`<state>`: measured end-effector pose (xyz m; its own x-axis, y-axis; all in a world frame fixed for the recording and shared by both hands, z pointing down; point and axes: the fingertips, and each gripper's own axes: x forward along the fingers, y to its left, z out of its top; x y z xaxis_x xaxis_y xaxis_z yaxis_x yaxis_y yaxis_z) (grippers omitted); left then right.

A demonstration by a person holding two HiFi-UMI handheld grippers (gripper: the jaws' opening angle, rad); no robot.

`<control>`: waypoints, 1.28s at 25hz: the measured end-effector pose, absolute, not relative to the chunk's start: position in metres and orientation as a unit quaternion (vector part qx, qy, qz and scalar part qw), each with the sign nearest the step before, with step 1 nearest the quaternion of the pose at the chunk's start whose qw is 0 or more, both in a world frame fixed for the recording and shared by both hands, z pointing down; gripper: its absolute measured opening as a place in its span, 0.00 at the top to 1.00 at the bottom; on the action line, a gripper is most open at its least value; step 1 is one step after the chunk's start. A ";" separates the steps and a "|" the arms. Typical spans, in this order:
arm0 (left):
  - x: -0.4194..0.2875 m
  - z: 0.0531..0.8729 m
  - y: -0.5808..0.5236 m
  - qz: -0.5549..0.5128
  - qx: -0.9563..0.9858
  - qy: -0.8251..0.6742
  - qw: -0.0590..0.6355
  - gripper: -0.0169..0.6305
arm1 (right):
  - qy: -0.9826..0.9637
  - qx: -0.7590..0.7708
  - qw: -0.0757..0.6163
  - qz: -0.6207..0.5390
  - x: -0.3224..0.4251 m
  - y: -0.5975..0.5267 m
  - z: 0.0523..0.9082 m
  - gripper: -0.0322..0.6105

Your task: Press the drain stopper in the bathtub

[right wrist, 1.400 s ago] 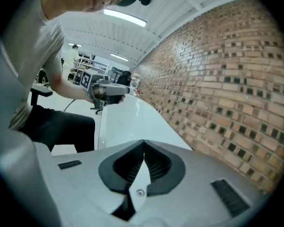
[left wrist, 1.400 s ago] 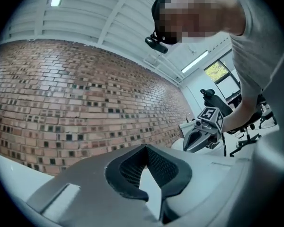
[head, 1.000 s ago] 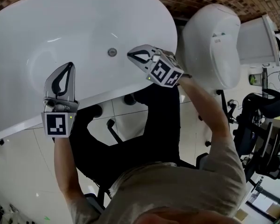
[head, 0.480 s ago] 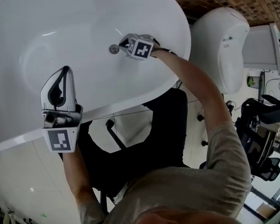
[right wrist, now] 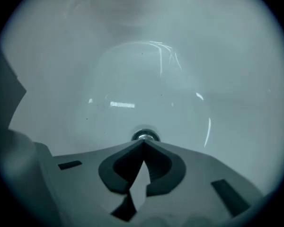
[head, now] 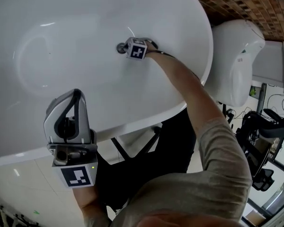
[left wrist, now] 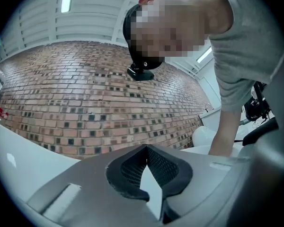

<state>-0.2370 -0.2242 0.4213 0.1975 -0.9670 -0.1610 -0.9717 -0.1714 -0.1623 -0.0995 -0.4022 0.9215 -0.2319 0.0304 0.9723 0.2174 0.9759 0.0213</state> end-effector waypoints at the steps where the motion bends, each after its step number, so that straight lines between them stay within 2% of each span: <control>1: -0.238 0.422 -0.224 0.007 -0.765 0.634 0.113 0.97 | -0.780 -0.079 0.617 -0.073 -0.101 -0.400 0.930 0.95; 11: -0.247 0.420 -0.226 -0.003 -0.765 0.637 0.096 0.97 | -0.766 -0.063 0.637 -0.059 -0.105 -0.399 0.968 0.95; 17: -0.248 0.400 -0.218 -0.016 -0.763 0.638 0.099 0.97 | -0.768 -0.060 0.636 -0.053 -0.122 -0.387 0.952 0.94; 24: -0.245 0.434 -0.233 -0.010 -0.764 0.636 0.109 0.97 | -0.748 -0.037 0.661 -0.044 -0.106 -0.411 0.968 0.95; 26: -0.248 0.435 -0.237 -0.014 -0.764 0.635 0.115 0.97 | -0.751 -0.029 0.657 -0.053 -0.111 -0.424 0.937 0.95; 28: -0.251 0.437 -0.240 -0.020 -0.762 0.636 0.119 0.97 | -0.780 -0.001 0.624 -0.047 -0.123 -0.438 0.884 0.95; 32: -0.257 0.434 -0.241 -0.015 -0.756 0.640 0.139 0.97 | -0.868 0.107 0.485 -0.025 -0.130 -0.460 0.709 0.95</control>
